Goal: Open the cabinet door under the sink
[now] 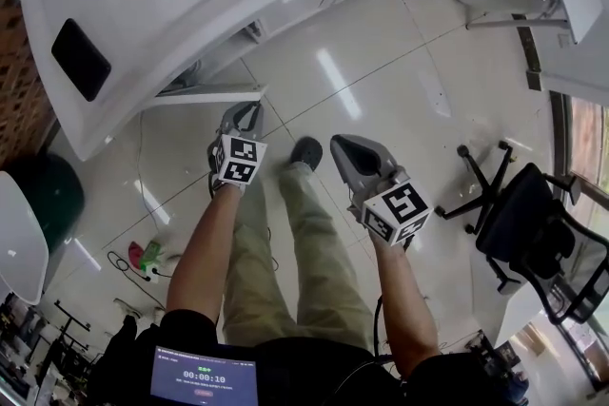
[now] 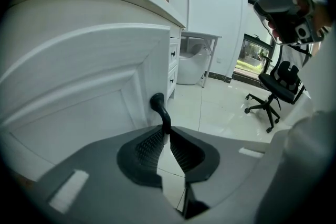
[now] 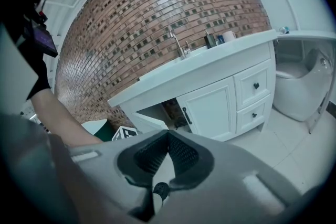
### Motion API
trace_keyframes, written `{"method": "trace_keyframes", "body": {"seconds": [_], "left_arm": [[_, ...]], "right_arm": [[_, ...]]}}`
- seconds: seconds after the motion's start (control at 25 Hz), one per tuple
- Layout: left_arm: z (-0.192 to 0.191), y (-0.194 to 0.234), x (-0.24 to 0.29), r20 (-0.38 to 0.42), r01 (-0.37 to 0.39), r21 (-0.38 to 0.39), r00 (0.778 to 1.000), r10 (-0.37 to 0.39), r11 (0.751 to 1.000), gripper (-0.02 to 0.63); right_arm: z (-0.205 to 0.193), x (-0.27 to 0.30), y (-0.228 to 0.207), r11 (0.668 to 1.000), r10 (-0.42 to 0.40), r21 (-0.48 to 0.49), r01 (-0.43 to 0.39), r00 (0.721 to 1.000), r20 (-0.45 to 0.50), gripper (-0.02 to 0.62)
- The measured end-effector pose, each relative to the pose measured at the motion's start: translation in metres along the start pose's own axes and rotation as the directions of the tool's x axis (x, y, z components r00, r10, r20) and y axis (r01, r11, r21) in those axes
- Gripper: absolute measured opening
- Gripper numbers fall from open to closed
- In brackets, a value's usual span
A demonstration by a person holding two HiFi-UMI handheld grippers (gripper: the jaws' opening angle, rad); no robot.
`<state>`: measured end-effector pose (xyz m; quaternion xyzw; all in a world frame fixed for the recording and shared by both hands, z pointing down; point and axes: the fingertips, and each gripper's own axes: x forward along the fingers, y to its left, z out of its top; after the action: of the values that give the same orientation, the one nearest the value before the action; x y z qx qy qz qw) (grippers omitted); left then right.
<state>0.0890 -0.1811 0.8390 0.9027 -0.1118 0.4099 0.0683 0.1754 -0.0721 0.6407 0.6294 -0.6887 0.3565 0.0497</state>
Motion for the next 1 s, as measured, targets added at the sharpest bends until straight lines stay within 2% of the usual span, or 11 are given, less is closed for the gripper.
{"method": "trace_keyframes", "body": {"seconds": [0.32, 0.48, 0.56, 0.8, 1.0], "left_arm": [[-0.022, -0.016, -0.017, -0.01, 0.013, -0.014, 1.0, -0.013, 1.0, 0.043], [-0.043, -0.027, -0.031, -0.049, 0.071, 0.102, 0.997, -0.066, 0.992, 0.043], [-0.056, -0.033, -0.041, -0.066, 0.1, 0.136, 0.994, -0.092, 0.986, 0.043], [-0.099, -0.039, -0.078, -0.084, 0.07, 0.074, 0.994, -0.064, 0.995, 0.046], [-0.134, -0.034, -0.109, -0.105, 0.048, 0.074, 0.994, -0.04, 0.996, 0.048]], "right_arm": [[-0.005, -0.001, 0.008, 0.999, 0.029, -0.026, -0.03, 0.999, -0.03, -0.009], [-0.008, 0.002, 0.015, 0.998, 0.053, -0.041, -0.055, 0.997, -0.049, -0.009], [-0.007, 0.005, 0.019, 0.997, 0.063, -0.049, -0.066, 0.996, -0.057, -0.009], [0.003, 0.015, 0.038, 0.99, 0.102, -0.092, -0.109, 0.992, -0.078, -0.009], [0.001, 0.026, 0.061, 0.979, 0.147, -0.124, -0.16, 0.983, -0.112, -0.009]]}}
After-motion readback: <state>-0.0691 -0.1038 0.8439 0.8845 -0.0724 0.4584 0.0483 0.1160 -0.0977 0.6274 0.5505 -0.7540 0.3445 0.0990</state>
